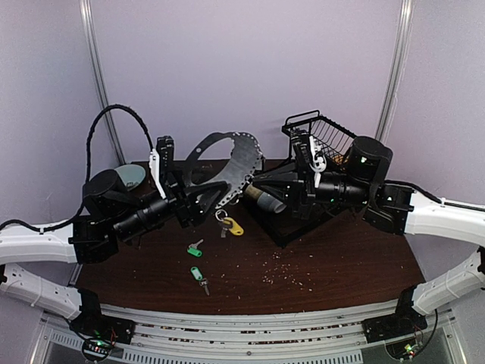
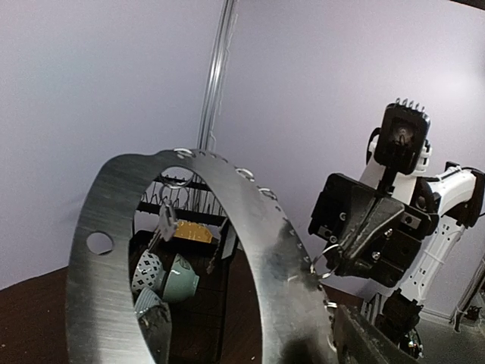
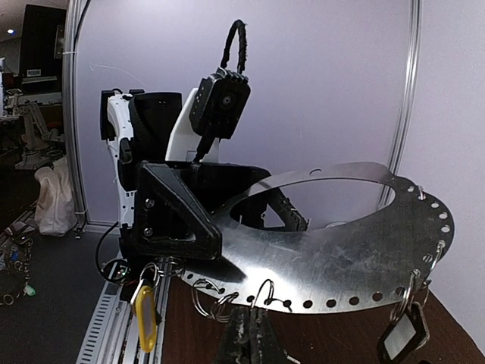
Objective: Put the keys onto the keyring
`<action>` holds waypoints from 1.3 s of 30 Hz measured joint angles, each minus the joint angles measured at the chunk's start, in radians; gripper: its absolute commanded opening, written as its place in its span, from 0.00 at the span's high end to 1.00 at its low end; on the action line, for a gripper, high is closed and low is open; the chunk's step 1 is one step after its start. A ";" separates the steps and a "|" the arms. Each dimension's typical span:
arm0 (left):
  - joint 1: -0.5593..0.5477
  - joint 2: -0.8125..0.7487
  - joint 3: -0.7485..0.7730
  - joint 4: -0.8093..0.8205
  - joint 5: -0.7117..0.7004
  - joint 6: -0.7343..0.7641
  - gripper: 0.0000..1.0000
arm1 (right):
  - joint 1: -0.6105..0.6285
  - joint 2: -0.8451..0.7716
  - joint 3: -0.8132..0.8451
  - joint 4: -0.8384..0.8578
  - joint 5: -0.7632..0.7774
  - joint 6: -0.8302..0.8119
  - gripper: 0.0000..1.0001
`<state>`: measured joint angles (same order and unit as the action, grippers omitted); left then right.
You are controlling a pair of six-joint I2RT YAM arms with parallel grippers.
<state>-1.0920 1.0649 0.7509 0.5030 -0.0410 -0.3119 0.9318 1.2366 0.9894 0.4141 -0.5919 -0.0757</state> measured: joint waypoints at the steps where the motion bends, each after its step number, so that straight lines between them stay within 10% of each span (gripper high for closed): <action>1: 0.000 -0.004 -0.005 0.000 -0.016 0.000 0.19 | -0.001 0.000 0.000 0.004 0.000 0.001 1.00; 19: 0.000 -0.138 -0.041 -0.110 -0.223 0.040 0.09 | -0.047 0.023 0.000 -0.019 0.003 0.018 1.00; 27: 0.002 -0.223 -0.064 -0.129 -0.192 0.125 0.42 | -0.047 0.063 0.016 -0.084 -0.062 0.003 1.00; 39: 0.003 -0.008 0.164 -0.399 0.099 0.327 0.63 | -0.039 0.105 0.088 -0.188 -0.185 -0.032 1.00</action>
<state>-1.0893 1.0565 0.9146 0.1043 0.0578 0.0151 0.8925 1.3411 1.0771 0.2256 -0.7773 -0.1078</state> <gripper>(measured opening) 0.386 0.016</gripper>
